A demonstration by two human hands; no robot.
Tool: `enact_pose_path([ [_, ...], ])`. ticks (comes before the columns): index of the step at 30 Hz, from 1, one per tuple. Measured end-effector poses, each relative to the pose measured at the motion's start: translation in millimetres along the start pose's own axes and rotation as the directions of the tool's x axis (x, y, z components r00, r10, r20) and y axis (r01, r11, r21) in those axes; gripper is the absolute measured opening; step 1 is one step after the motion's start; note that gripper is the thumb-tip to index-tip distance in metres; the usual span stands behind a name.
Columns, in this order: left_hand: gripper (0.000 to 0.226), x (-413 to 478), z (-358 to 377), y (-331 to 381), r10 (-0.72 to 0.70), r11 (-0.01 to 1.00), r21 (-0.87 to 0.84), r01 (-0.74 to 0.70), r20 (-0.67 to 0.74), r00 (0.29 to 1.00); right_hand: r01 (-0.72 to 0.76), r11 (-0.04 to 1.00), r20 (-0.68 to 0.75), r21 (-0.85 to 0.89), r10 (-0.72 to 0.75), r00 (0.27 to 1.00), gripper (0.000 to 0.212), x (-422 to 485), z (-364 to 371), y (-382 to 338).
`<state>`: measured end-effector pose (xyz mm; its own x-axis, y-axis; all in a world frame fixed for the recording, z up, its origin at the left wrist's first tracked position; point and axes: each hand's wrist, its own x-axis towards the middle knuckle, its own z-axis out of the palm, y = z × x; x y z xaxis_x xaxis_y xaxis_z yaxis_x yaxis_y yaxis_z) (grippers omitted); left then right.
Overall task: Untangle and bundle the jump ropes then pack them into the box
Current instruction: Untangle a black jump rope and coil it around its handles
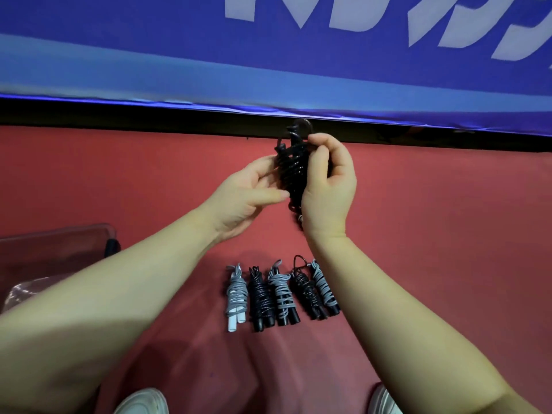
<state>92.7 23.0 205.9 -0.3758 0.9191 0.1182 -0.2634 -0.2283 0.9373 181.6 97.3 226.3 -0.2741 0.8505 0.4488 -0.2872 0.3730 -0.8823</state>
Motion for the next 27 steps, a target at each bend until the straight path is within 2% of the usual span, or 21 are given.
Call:
enact_pose_path([
  [4, 0.061, 5.8, 9.0, 5.5, 0.038, 0.996, 0.085, -0.034, -0.051, 0.998, -0.008, 0.998, 0.048, 0.059, 0.006, 0.999, 0.026, 4.7, 2.3, -9.4],
  [6, 0.058, 5.4, 10.1, 5.2, 0.008, 0.991, 0.137, -0.001, -0.050, 0.999, -0.003, 0.998, 0.085, 0.068, -0.003, 0.996, 0.027, 6.3, 0.6, -11.2],
  [9, 0.054, 2.4, 13.0, 3.7, -0.077, 0.994, 0.075, 0.080, -0.033, 0.996, 0.034, 0.997, 0.142, 0.067, -0.043, 0.989, 0.027, 5.6, 1.5, -15.6],
  [12, 0.071, 2.7, 12.6, 8.2, -0.063, 0.998, -0.018, 0.062, -0.034, 0.997, 0.093, 0.995, 0.216, 0.020, -0.096, 0.972, 0.029, 4.4, 7.3, -19.7],
  [16, 0.065, 7.6, 10.1, 14.0, -0.002, 1.000, 0.004, 0.003, -0.199, 0.980, 0.067, 0.997, 0.338, -0.035, -0.051, 0.940, 0.028, 8.0, 11.1, -21.6],
  [18, 0.066, 10.1, 2.8, 14.1, 0.014, 1.000, 0.018, -0.010, -0.274, 0.961, 0.063, 0.993, 0.433, -0.102, -0.013, 0.901, 0.027, 15.5, 7.0, -22.1],
  [20, 0.062, 10.2, -5.1, 14.9, 0.014, 1.000, 0.022, -0.007, -0.311, 0.950, 0.130, 0.972, 0.570, -0.197, 0.006, 0.822, 0.023, 25.0, -0.3, -23.4],
  [23, 0.054, 5.7, -14.2, 12.8, 0.011, 0.999, 0.047, 0.001, -0.256, 0.967, 0.283, 0.907, 0.720, -0.312, 0.031, 0.693, 0.015, 37.4, -14.5, -26.4],
  [25, 0.053, 1.3, -17.0, 11.3, -0.019, 0.999, 0.035, 0.026, -0.169, 0.985, 0.171, 0.943, 0.719, -0.286, 0.093, 0.689, 0.015, 42.8, -23.0, -26.6],
  [27, 0.058, -1.4, -19.9, 11.5, -0.061, 0.998, -0.008, 0.061, -0.055, 0.997, -0.082, 0.981, 0.678, -0.176, 0.182, 0.712, 0.019, 45.8, -26.5, -23.8],
])
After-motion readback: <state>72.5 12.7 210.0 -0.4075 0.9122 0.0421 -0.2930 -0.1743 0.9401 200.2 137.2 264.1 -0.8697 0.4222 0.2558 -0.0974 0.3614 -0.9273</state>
